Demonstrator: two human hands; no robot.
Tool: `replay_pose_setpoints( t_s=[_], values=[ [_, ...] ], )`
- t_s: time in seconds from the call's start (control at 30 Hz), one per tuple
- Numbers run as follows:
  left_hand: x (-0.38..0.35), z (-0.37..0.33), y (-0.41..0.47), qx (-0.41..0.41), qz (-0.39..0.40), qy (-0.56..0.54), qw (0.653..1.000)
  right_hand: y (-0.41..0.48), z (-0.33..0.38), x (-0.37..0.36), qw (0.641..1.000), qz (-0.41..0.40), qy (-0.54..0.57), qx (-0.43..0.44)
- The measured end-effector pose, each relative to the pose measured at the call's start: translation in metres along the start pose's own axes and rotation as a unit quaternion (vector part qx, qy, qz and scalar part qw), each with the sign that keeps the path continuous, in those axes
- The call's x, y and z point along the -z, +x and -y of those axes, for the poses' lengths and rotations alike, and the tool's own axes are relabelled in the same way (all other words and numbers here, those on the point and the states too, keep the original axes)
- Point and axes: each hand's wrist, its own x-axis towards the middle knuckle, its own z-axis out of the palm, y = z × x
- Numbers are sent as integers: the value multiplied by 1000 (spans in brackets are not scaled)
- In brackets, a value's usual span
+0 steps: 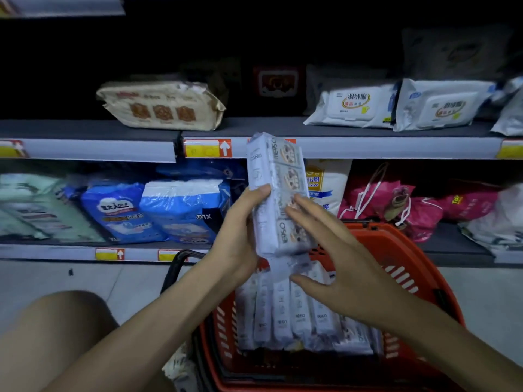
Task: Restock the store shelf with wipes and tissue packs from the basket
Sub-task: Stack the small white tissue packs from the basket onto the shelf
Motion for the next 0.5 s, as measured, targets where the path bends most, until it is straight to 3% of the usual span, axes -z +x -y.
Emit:
replay_pose_setpoints(
  t_s=[0.13,0.3,0.5],
  values=[
    [-10,-18,-8,-68,-17,22,997,6,9,9,998,-34,-39,40],
    [-36,-46,-32,-118,-40,49,991,14,25,19,987,-148,43,44],
    [-55,-104,-50,-185,87,126,971,41,67,60,946,-223,234,8]
  ],
)
